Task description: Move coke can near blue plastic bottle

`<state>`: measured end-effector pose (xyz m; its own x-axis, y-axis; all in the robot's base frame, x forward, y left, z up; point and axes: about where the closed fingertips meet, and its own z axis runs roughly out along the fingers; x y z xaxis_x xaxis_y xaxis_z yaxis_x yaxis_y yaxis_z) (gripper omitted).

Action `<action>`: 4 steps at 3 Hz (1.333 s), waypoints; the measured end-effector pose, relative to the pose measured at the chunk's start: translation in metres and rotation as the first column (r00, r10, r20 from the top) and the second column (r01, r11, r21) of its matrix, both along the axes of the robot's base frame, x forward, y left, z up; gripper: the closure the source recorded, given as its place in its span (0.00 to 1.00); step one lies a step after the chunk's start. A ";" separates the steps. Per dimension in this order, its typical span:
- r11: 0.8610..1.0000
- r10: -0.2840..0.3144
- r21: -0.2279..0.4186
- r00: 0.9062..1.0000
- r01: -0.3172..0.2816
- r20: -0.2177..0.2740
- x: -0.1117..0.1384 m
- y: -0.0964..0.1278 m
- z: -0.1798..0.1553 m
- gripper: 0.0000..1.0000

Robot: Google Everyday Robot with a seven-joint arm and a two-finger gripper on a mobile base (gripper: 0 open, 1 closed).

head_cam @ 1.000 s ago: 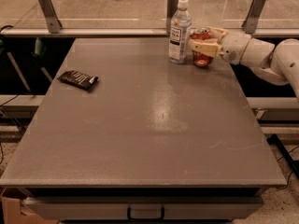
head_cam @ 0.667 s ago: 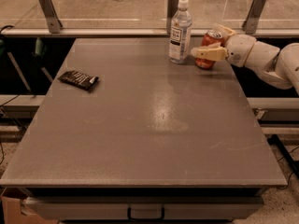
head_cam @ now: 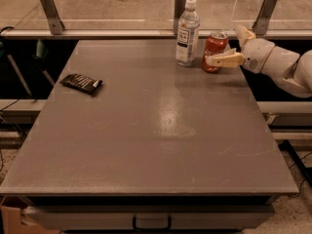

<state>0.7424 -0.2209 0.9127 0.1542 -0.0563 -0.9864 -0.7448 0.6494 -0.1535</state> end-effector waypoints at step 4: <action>0.912 -0.228 -0.294 0.950 0.286 0.215 -0.123 -0.076 0.149 0.00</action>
Offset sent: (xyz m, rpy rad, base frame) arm -0.1213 -0.1122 0.1342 -0.3662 -0.1489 -0.2653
